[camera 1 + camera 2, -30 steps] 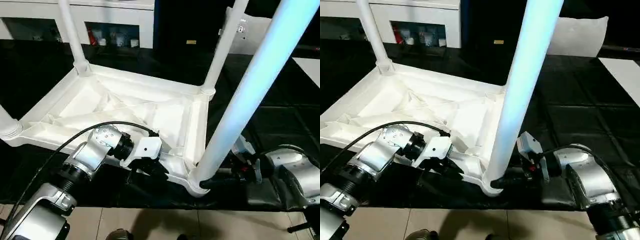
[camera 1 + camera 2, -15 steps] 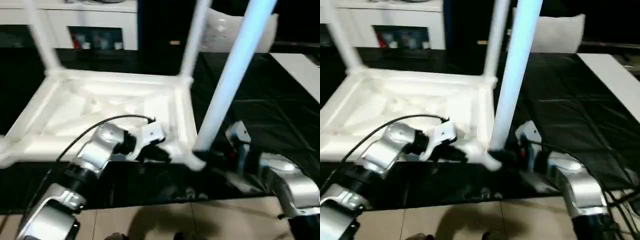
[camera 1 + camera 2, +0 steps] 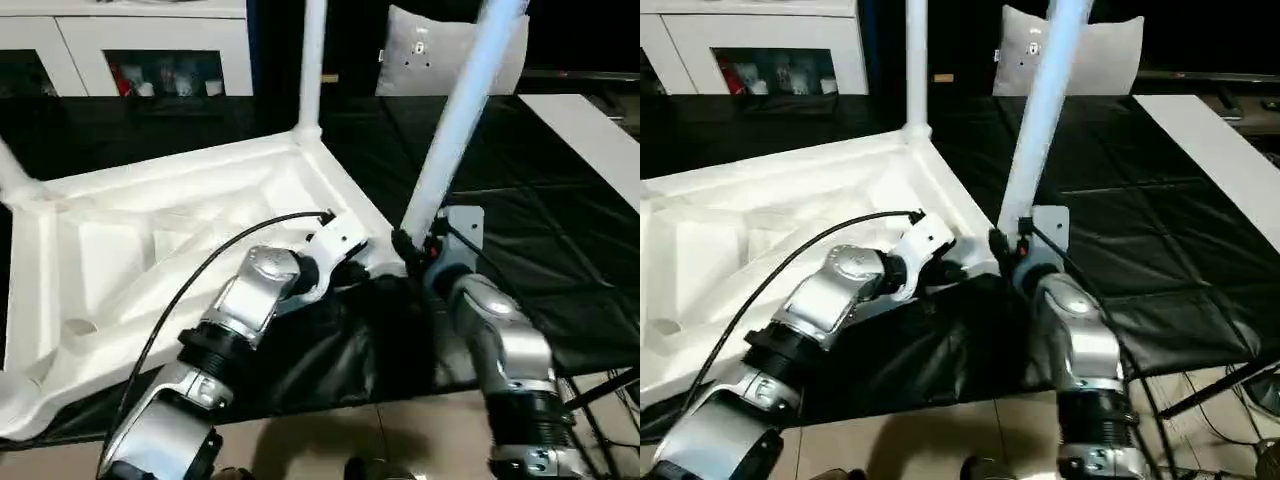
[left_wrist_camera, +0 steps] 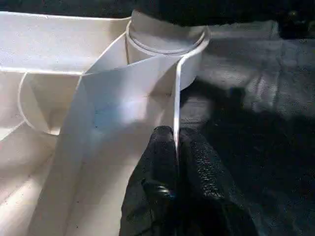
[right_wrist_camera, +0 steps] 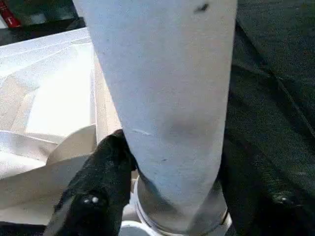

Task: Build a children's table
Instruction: Rotate leg to tighten

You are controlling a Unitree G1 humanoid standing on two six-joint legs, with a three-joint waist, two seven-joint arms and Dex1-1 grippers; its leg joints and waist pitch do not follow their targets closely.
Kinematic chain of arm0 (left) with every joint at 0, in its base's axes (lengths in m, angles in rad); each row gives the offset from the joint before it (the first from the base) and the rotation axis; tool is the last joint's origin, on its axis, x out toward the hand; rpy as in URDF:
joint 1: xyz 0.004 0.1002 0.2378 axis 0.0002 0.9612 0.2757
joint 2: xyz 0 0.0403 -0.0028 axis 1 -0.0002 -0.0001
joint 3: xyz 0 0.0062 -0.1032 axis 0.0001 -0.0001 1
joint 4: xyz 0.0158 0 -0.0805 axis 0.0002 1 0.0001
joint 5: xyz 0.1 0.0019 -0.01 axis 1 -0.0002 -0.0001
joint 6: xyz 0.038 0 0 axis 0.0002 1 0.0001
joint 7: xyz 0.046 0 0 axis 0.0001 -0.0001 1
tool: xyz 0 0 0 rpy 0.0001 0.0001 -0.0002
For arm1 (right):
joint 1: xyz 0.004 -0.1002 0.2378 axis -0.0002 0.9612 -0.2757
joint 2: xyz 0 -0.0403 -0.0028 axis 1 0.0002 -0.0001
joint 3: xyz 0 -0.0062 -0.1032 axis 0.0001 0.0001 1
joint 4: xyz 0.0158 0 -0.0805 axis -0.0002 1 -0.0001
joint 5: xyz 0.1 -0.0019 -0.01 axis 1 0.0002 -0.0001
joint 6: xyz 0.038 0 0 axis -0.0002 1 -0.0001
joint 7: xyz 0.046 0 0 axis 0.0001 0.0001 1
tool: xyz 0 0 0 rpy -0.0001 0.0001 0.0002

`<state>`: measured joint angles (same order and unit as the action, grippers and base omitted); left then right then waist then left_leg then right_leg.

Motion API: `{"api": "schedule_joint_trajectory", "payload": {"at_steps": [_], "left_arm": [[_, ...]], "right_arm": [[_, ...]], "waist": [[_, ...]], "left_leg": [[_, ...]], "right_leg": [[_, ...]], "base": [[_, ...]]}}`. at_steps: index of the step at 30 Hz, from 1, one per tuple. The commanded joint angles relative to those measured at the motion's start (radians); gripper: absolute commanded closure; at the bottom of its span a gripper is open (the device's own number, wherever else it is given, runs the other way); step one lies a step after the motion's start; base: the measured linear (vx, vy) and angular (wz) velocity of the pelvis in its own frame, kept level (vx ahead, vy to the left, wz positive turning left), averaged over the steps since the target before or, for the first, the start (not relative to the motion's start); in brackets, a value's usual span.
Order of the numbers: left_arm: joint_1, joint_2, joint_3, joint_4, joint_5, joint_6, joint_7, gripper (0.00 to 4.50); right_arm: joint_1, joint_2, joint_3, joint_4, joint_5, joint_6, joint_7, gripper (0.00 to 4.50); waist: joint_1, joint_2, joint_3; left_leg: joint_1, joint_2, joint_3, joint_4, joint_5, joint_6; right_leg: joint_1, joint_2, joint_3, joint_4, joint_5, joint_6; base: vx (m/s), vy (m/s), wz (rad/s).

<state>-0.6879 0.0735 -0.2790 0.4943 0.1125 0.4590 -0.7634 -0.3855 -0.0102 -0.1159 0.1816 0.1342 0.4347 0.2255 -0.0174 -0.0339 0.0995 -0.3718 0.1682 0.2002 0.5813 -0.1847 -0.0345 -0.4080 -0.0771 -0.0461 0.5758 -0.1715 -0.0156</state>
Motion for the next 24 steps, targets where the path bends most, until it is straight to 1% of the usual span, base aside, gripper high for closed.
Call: {"api": "schedule_joint_trajectory", "payload": {"at_steps": [1, 2, 4, 5, 6, 7, 8, 9, 10, 11, 12, 13, 14, 15, 16, 17, 18, 20, 21, 22, 23, 24], "left_arm": [[-0.034, -0.05, -0.01, -0.031, -0.014, -0.025, 0.014, 4.5], [-0.029, -0.048, -0.011, -0.036, -0.01, -0.023, 0.012, 4.5], [-0.022, -0.04, -0.016, -0.041, -0.007, -0.032, 0.004, 4.5], [0.001, -0.009, -0.028, -0.051, -0.008, -0.059, -0.018, 4.5], [0.001, -0.009, -0.028, -0.051, -0.008, -0.059, -0.018, 4.5], [0.01, 0.003, -0.03, -0.054, -0.01, -0.066, -0.024, 4.5], [0.017, 0.016, -0.032, -0.055, -0.01, -0.074, -0.03, 4.5], [0.022, 0.025, -0.032, -0.056, -0.011, -0.078, -0.037, 4.5], [0.027, 0.032, -0.032, -0.056, -0.011, -0.082, -0.042, 4.5], [0.03, 0.038, -0.032, -0.058, -0.012, -0.084, -0.046, 4.5], [0.036, 0.052, -0.033, -0.056, -0.013, -0.097, -0.06, 4.5], [0.036, 0.052, -0.033, -0.056, -0.013, -0.097, -0.06, 4.5], [0.04, 0.065, -0.033, -0.053, -0.015, -0.106, -0.075, 4.5], [0.044, 0.083, -0.035, -0.049, -0.017, -0.121, -0.097, 4.5], [0.046, 0.101, -0.038, -0.045, -0.019, -0.139, -0.122, 4.5], [0.047, 0.115, -0.043, -0.042, -0.021, -0.155, -0.145, 4.5], [0.048, 0.125, -0.047, -0.041, -0.022, -0.161, -0.161, 4.5], [0.05, 0.144, -0.058, -0.042, -0.025, -0.177, -0.191, 4.5], [0.051, 0.157, -0.067, -0.044, -0.027, -0.186, -0.214, 4.5], [0.052, 0.169, -0.076, -0.045, -0.028, -0.195, -0.237, 4.5], [0.052, 0.182, -0.085, -0.045, -0.029, -0.218, -0.266, 4.5], [0.053, 0.2, -0.098, -0.047, -0.033, -0.239, -0.31, 4.5]], "right_arm": [[0.012, 0.049, 0.072, 0.042, 0.012, 0.033, 0.034, 1.52], [0.013, 0.049, 0.069, 0.041, 0.007, 0.032, 0.028, 1.44], [0.019, 0.04, 0.07, 0.037, 0.003, 0.027, 0.031, 1.19], [0.048, 0.006, 0.063, 0.011, 0.003, 0.009, 0.051, 1.08], [0.048, 0.006, 0.063, 0.011, 0.003, 0.009, 0.051, 0.99], [0.062, -0.013, 0.062, -0.002, 0.004, -0.008, 0.068, 0.92], [0.078, -0.035, 0.065, -0.016, 0.003, -0.022, 0.089, 0.84], [0.094, -0.061, 0.075, -0.025, 0.0, -0.051, 0.124, 0.74], [0.105, -0.081, 0.083, -0.032, -0.003, -0.073, 0.15, 0.64], [0.115, -0.097, 0.089, -0.037, -0.006, -0.091, 0.171, 0.64], [0.134, -0.13, 0.087, -0.051, 0.009, -0.103, 0.225, 0.47], [0.134, -0.13, 0.087, -0.051, 0.009, -0.103, 0.225, 0.39], [0.15, -0.162, 0.078, -0.067, 0.032, -0.108, 0.285, 0.39], [0.167, -0.21, 0.066, -0.083, 0.056, -0.111, 0.358, 0.28], [0.183, -0.263, 0.056, -0.096, 0.079, -0.117, 0.439, 0.16], [0.193, -0.301, 0.049, -0.103, 0.093, -0.121, 0.496, 0.16], [0.198, -0.325, 0.044, -0.105, 0.104, -0.123, 0.533, 0.02], [0.205, -0.369, 0.033, -0.106, 0.132, -0.127, 0.598, 0.02], [0.207, -0.4, 0.028, -0.103, 0.152, -0.131, 0.641, 0.02], [0.209, -0.429, 0.025, -0.1, 0.166, -0.139, 0.681, 0.02], [0.208, -0.457, 0.023, -0.095, 0.175, -0.151, 0.724, 0.02], [0.203, -0.49, 0.026, -0.087, 0.18, -0.166, 0.779, 0.02]], "waist": [[0.007, -0.001, -0.06], [0.01, -0.002, -0.062], [0.011, -0.003, -0.063], [0.014, -0.001, -0.067], [0.017, 0.0, -0.066], [0.016, -0.001, -0.067], [0.019, 0.001, -0.071], [0.021, 0.0, -0.071], [0.022, 0.005, -0.072], [0.024, 0.003, -0.071], [0.026, 0.002, -0.072], [0.025, 0.002, -0.072], [0.025, 0.005, -0.073], [0.025, 0.005, -0.071], [0.026, 0.001, -0.069], [0.029, 0.007, -0.072], [0.032, 0.002, -0.073], [0.03, 0.003, -0.074], [0.031, -0.002, -0.077], [0.031, 0.0, -0.076], [0.033, -0.004, -0.078], [0.037, -0.004, -0.079]], "left_leg": [[0.013, 0.058, -0.032, -0.078, -0.246, 0.04], [0.01, 0.057, -0.029, -0.077, -0.208, 0.053], [0.01, 0.057, -0.028, -0.075, -0.19, 0.06], [0.011, 0.058, -0.028, -0.073, -0.166, 0.069], [0.011, 0.059, -0.028, -0.073, -0.162, 0.072], [0.011, 0.059, -0.026, -0.073, -0.158, 0.074], [0.01, 0.059, -0.026, -0.071, -0.136, 0.082], [0.01, 0.059, -0.026, -0.07, -0.129, 0.085], [0.009, 0.059, -0.026, -0.069, -0.124, 0.088], [0.009, 0.06, -0.024, -0.068, -0.124, 0.096], [0.008, 0.058, -0.025, -0.067, -0.122, 0.101], [0.006, 0.058, -0.024, -0.066, -0.123, 0.106], [0.005, 0.057, -0.026, -0.066, -0.137, 0.107], [0.007, 0.058, -0.025, -0.066, -0.148, 0.108], [0.006, 0.058, -0.025, -0.066, -0.159, 0.108], [0.007, 0.057, -0.026, -0.065, -0.165, 0.113], [0.006, 0.059, -0.025, -0.062, -0.157, 0.118], [0.005, 0.06, -0.025, -0.063, -0.14, 0.125], [0.007, 0.061, -0.026, -0.06, -0.137, 0.133], [0.007, 0.062, -0.025, -0.06, -0.133, 0.136], [0.01, 0.063, -0.023, -0.058, -0.127, 0.139], [0.01, 0.063, -0.023, -0.057, -0.12, 0.145]], "right_leg": [[0.033, -0.071, 0.046, -0.078, -0.31, -0.181], [0.037, -0.07, 0.046, -0.073, -0.263, -0.193], [0.039, -0.071, 0.046, -0.07, -0.244, -0.2], [0.043, -0.072, 0.046, -0.067, -0.225, -0.208], [0.043, -0.072, 0.045, -0.067, -0.219, -0.208], [0.043, -0.07, 0.046, -0.066, -0.209, -0.21], [0.047, -0.07, 0.045, -0.059, -0.17, -0.222], [0.049, -0.07, 0.045, -0.059, -0.16, -0.225], [0.05, -0.07, 0.045, -0.057, -0.148, -0.228], [0.052, -0.07, 0.044, -0.058, -0.133, -0.232], [0.055, -0.07, 0.044, -0.057, -0.136, -0.236], [0.055, -0.07, 0.045, -0.057, -0.138, -0.236], [0.056, -0.072, 0.043, -0.061, -0.177, -0.234], [0.056, -0.071, 0.043, -0.064, -0.191, -0.231], [0.056, -0.069, 0.042, -0.066, -0.216, -0.225], [0.06, -0.069, 0.041, -0.067, -0.223, -0.224], [0.06, -0.069, 0.043, -0.065, -0.213, -0.223], [0.056, -0.067, 0.04, -0.06, -0.189, -0.237], [0.058, -0.069, 0.039, -0.058, -0.185, -0.244], [0.057, -0.069, 0.04, -0.058, -0.183, -0.248], [0.055, -0.069, 0.04, -0.057, -0.175, -0.253], [0.056, -0.069, 0.04, -0.054, -0.165, -0.257]], "base": [[0.057, -0.033, 0.04], [0.0, 0.0, 0.0], [0.0, 0.0, 0.0], [0.0, 0.0, 0.0], [0.0, 0.0, 0.0], [0.0, 0.0, 0.0], [0.0, 0.0, 0.0], [0.0, 0.0, 0.0], [0.0, 0.0, 0.0], [0.0, 0.0, 0.0], [0.0, 0.0, 0.0], [0.0, 0.0, 0.0], [0.0, 0.0, 0.0], [0.0, 0.0, 0.0], [0.0, 0.0, 0.0], [0.0, 0.0, 0.0], [0.0, 0.0, 0.0], [0.0, 0.0, 0.0], [0.0, 0.0, 0.0], [0.0, 0.0, 0.0], [0.0, 0.0, 0.0], [0.0, 0.0, 0.0]]}}
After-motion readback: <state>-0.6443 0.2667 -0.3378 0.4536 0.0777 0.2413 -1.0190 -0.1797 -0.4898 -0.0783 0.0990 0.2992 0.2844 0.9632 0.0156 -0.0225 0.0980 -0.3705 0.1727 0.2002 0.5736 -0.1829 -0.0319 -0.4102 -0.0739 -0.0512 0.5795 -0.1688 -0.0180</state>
